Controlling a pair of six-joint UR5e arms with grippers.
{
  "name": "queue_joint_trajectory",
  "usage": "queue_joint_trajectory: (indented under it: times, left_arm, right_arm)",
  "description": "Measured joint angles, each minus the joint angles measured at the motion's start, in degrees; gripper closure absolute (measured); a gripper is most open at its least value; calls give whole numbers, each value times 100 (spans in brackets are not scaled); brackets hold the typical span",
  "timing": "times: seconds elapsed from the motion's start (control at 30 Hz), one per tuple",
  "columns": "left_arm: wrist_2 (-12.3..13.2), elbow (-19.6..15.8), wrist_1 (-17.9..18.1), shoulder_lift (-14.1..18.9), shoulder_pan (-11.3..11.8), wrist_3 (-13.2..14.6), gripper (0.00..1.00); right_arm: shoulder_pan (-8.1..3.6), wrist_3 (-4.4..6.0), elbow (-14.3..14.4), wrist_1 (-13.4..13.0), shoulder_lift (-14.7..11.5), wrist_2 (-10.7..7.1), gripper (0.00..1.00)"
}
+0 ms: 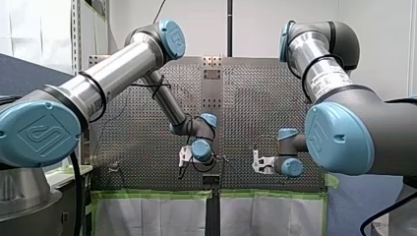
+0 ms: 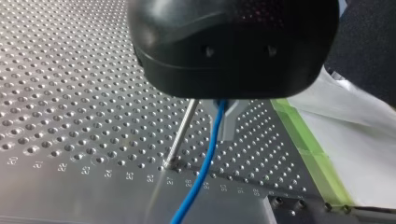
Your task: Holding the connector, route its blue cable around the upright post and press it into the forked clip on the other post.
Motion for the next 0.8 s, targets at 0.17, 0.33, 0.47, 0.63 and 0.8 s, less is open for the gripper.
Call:
queue_joint_trajectory:
  times: [0.17,0.33,0.47,0.63,0.8]
  left_arm:
    - [24,-3,112,-4,-1,-25,100]
    - [110,-5,315,-10,15,-41,100]
    - [132,-8,387,-37,38,-48,100]
    - [115,-40,404,-57,53,-56,100]
    - [130,-47,411,-60,83,-74,100]
  right_arm:
    - [-6,21,0,5,0,0,100]
    - [-11,69,0,-10,4,-26,100]
    - [-8,95,0,-28,15,-112,100]
    - [-5,90,0,-48,57,-148,100]
    - [-25,96,0,-63,88,-151,100]
